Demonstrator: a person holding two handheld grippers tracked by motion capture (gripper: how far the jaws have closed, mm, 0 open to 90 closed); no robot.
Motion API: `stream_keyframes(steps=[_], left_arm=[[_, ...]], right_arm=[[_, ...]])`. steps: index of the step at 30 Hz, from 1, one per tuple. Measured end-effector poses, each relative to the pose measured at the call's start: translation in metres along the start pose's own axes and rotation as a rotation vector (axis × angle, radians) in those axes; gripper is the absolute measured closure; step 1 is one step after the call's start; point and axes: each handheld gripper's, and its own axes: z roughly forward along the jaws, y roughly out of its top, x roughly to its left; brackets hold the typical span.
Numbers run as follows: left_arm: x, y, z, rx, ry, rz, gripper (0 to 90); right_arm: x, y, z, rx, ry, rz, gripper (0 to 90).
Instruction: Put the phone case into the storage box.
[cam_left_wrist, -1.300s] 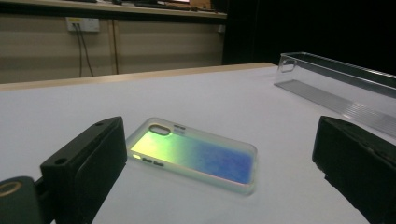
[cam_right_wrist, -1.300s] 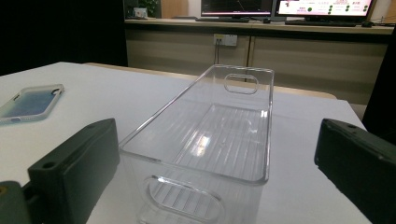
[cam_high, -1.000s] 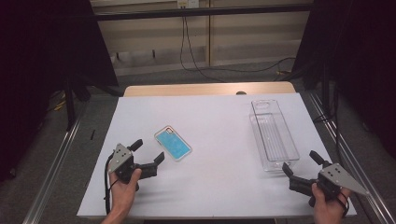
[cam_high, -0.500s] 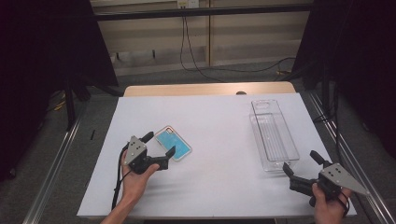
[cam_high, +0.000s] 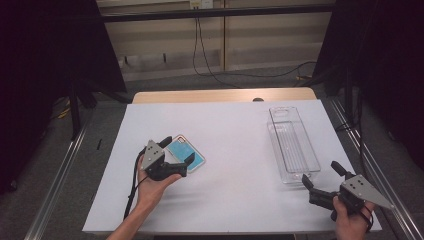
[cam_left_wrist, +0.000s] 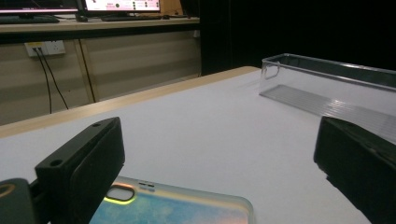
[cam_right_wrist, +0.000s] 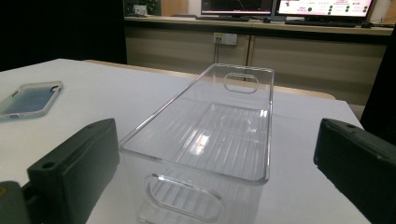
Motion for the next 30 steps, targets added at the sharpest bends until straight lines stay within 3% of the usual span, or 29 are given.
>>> stream_keyframes(steps=[12,16,21,26,29,30], left_arm=[[0.0,0.011,0.018,-0.018,0.014,-0.015,3.4],[-0.003,0.014,0.027,-0.005,0.02,0.019,3.5],[-0.001,0.02,0.042,0.018,0.022,0.0,5.4],[0.003,0.02,0.05,0.008,0.027,-0.01,9.2],[0.004,0.014,0.051,0.045,0.004,-0.026,9.8],[0.005,0.013,0.051,0.065,0.007,-0.012,9.8]], right_arm=[[0.0,0.0,0.0,0.003,0.008,0.0,0.0],[0.0,0.0,0.0,0.003,0.009,-0.004,0.0],[0.0,0.0,0.001,0.007,0.007,-0.004,0.0],[0.0,-0.001,0.002,0.012,0.009,-0.009,0.0],[0.0,-0.001,0.002,0.012,0.006,-0.001,0.0],[0.0,-0.001,0.002,0.012,0.006,-0.001,0.0]])
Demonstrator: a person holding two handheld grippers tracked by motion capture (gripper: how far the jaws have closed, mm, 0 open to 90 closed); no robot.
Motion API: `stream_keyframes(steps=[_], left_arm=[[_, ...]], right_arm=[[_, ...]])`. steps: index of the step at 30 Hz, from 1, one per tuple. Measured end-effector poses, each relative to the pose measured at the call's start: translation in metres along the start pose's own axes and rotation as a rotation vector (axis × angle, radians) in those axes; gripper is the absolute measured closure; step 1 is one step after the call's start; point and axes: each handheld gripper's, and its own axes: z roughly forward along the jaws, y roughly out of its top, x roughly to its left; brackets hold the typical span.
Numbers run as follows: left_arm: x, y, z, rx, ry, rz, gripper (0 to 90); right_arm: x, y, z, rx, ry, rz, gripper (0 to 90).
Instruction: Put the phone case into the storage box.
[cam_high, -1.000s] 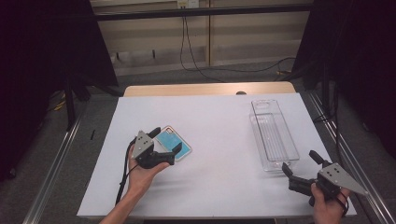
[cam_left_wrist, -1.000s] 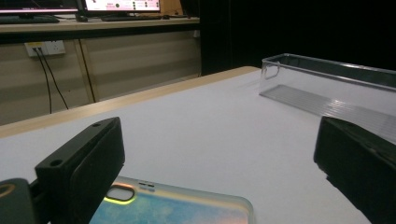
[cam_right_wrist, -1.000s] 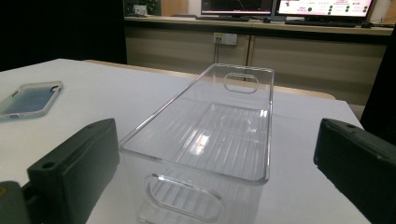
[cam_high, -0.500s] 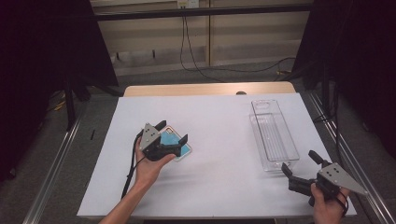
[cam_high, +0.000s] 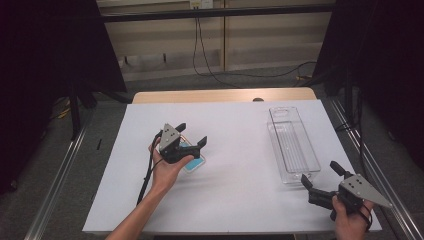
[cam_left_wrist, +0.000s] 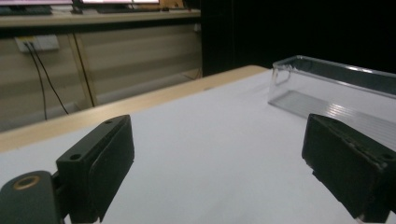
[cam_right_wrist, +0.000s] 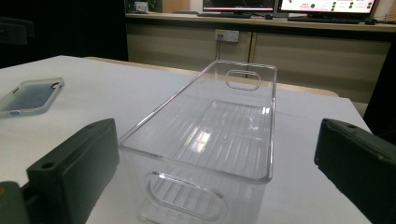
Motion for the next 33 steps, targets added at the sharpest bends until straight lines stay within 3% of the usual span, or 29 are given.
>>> stream_keyframes(steps=[3,4,6,8,12,13,14,18,20,21,24,28,33], left_arm=[[0.0009,0.001,-0.0024,0.002,-0.004,0.003,16.4],[0.0012,0.0018,-0.0038,0.002,-0.001,-0.001,24.4],[0.0011,0.0018,-0.0044,0.004,-0.004,-0.015,23.4],[0.0005,0.002,-0.0048,0.011,-0.004,-0.001,22.5],[0.0023,0.0028,-0.0051,-0.006,-0.012,-0.015,32.9],[0.0025,0.0029,-0.0046,-0.004,-0.016,-0.005,42.0],[0.0026,0.0027,-0.0047,-0.005,-0.022,0.001,42.0],[0.0034,0.0025,-0.0048,-0.012,-0.052,0.007,61.9],[0.0043,0.0035,-0.0066,-0.026,-0.047,-0.009,74.3],[0.0052,0.0042,-0.0072,-0.037,-0.052,-0.022,74.3],[0.0064,0.0054,-0.0095,-0.034,-0.043,-0.023,88.0],[0.0062,0.0057,-0.0093,0.003,-0.051,-0.031,90.0],[0.0049,0.0049,-0.0092,0.103,-0.054,-0.021,90.0]], right_arm=[[0.0001,0.0003,-0.0007,-0.002,0.001,-0.008,0.0],[-0.0001,0.0003,-0.0007,-0.002,0.0,-0.006,0.0],[-0.0006,0.0001,-0.0006,-0.001,0.0,-0.004,0.0],[-0.0005,0.0002,-0.0006,-0.002,0.0,-0.003,0.0],[-0.0002,0.0003,0.0,-0.001,0.002,-0.004,0.0],[-0.0003,0.0001,0.0001,0.001,0.002,-0.003,0.0],[-0.0005,0.0,0.0001,0.002,0.0,-0.001,0.0],[-0.0012,0.0,-0.0006,-0.001,-0.003,0.0,0.0],[-0.0013,0.0,-0.0005,0.0,-0.002,-0.001,0.0],[-0.0013,0.0,-0.0005,0.0,-0.002,-0.001,0.0],[-0.0017,-0.0005,-0.0002,0.002,-0.001,-0.001,0.0],[-0.002,-0.0004,-0.0002,0.0,-0.004,0.003,0.0],[-0.001,0.0001,-0.0008,-0.001,0.005,0.002,0.0]])
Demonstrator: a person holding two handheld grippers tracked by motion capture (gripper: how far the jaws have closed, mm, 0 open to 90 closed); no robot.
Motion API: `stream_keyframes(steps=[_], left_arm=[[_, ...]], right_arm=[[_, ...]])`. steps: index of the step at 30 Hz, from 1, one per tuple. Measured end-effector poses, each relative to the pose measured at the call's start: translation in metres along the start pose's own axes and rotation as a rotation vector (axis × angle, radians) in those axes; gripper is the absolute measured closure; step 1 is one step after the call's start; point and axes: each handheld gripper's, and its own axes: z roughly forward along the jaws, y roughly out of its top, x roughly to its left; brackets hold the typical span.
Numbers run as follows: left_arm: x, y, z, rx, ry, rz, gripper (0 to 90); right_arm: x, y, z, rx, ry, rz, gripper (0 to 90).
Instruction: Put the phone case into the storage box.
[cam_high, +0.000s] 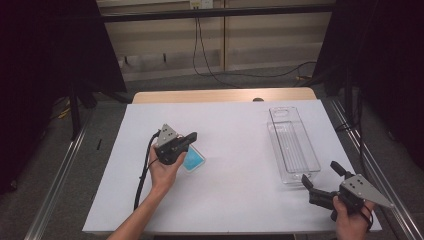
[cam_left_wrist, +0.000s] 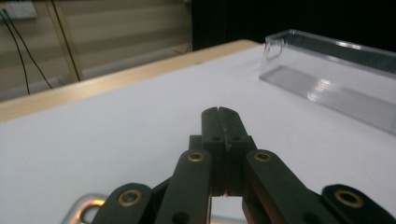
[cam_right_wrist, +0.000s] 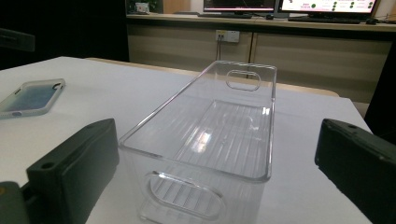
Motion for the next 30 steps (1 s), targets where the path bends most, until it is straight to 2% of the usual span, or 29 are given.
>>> stream_keyframes(steps=[4,6,8,12,15,17,20,24,26,28,30], left_arm=[[0.0,-0.001,0.003,0.07,-0.005,-0.005,90.0],[0.001,0.002,0.005,0.143,-0.02,-0.002,89.5],[0.0,0.004,0.007,0.184,-0.002,0.011,89.9],[0.001,0.009,0.011,0.241,-0.036,-0.003,90.0],[0.002,0.012,0.017,0.309,-0.075,-0.006,90.0],[0.005,0.014,0.021,0.336,-0.086,-0.028,90.0],[0.008,0.016,0.029,0.38,-0.087,-0.026,90.0],[0.007,0.011,0.037,0.414,-0.088,-0.032,90.0],[0.006,0.008,0.04,0.429,-0.102,-0.041,90.0],[0.005,0.006,0.043,0.451,-0.105,-0.027,90.0],[0.005,0.004,0.046,0.479,-0.112,-0.046,90.0]], right_arm=[[0.001,0.0,0.0,0.002,0.007,0.001,0.0],[0.001,0.0,0.001,0.001,0.008,0.001,0.0],[0.001,0.0,0.001,0.001,0.008,0.001,0.0],[0.0,0.0,0.0,-0.001,0.005,0.0,0.0],[0.0,0.001,0.0,-0.001,0.006,0.0,0.0],[0.0,0.001,0.0,-0.004,0.003,0.001,0.0],[-0.001,0.0,0.0,-0.001,0.0,0.003,0.0],[-0.001,0.0,0.0,-0.001,-0.001,0.003,0.0],[-0.001,0.0,0.0,-0.001,0.001,0.003,0.0],[-0.001,0.0,0.0,0.0,0.002,0.002,0.0],[-0.001,0.0,0.0,0.0,0.002,0.003,0.0]])
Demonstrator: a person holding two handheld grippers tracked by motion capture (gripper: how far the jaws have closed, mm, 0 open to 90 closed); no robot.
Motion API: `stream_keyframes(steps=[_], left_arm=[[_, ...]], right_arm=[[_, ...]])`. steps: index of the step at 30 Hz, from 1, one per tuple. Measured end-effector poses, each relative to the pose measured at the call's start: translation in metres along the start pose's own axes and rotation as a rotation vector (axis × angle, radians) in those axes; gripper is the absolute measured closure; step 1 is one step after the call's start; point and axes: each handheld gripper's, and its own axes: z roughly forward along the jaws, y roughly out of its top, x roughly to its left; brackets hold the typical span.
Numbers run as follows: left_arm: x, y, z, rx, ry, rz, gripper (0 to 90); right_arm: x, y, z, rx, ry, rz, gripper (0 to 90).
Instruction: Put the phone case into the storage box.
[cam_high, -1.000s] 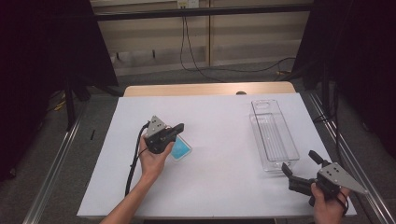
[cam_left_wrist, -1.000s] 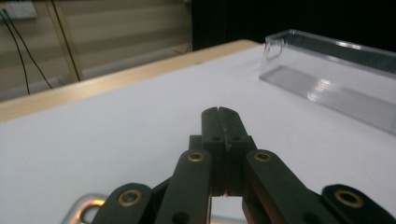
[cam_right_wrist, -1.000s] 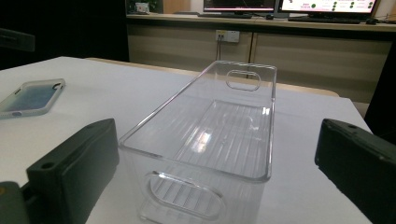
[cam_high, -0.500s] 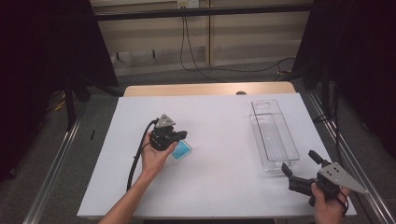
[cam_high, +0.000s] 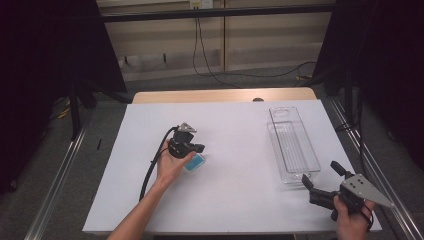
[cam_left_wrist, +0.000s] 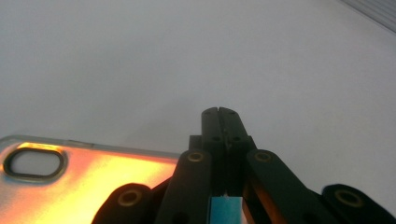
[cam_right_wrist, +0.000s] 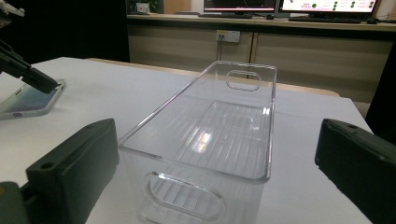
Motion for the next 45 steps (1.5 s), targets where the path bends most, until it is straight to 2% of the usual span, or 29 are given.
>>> stream_keyframes(steps=[5,7,9,11,14,21,25,30,35,45], left_arm=[[0.003,-0.003,0.006,0.012,0.01,-0.015,90.0],[0.002,-0.003,0.009,0.019,0.032,-0.024,90.0],[0.001,-0.002,0.013,0.018,0.025,-0.035,90.0],[-0.002,-0.002,0.015,0.029,0.05,-0.022,90.0],[-0.004,-0.003,0.018,0.042,0.054,-0.011,90.0],[-0.002,-0.003,0.019,0.049,0.024,-0.011,90.0],[-0.006,-0.003,0.023,0.059,0.041,0.006,90.0],[-0.003,-0.001,0.023,0.072,0.021,0.003,90.0],[-0.004,-0.001,0.023,0.077,0.032,0.022,90.0],[-0.004,-0.001,0.022,0.088,0.025,0.016,90.0]], right_arm=[[0.0,0.0,0.001,0.0,0.006,-0.003,0.0],[0.0,0.0,0.001,0.003,0.01,0.0,0.0],[0.0,-0.001,0.002,0.004,0.009,0.004,0.0],[-0.001,-0.001,0.002,0.007,0.011,0.004,0.0],[-0.001,0.0,0.0,0.001,0.007,0.003,0.0],[-0.001,-0.001,0.001,0.006,0.01,0.004,0.0],[-0.001,0.0,0.0,0.002,0.012,0.001,0.0],[-0.001,0.0,0.0,0.002,0.013,0.007,0.0],[-0.002,0.0,-0.001,0.002,0.013,0.002,0.0],[-0.001,0.0,-0.001,0.003,0.017,-0.006,0.0]])
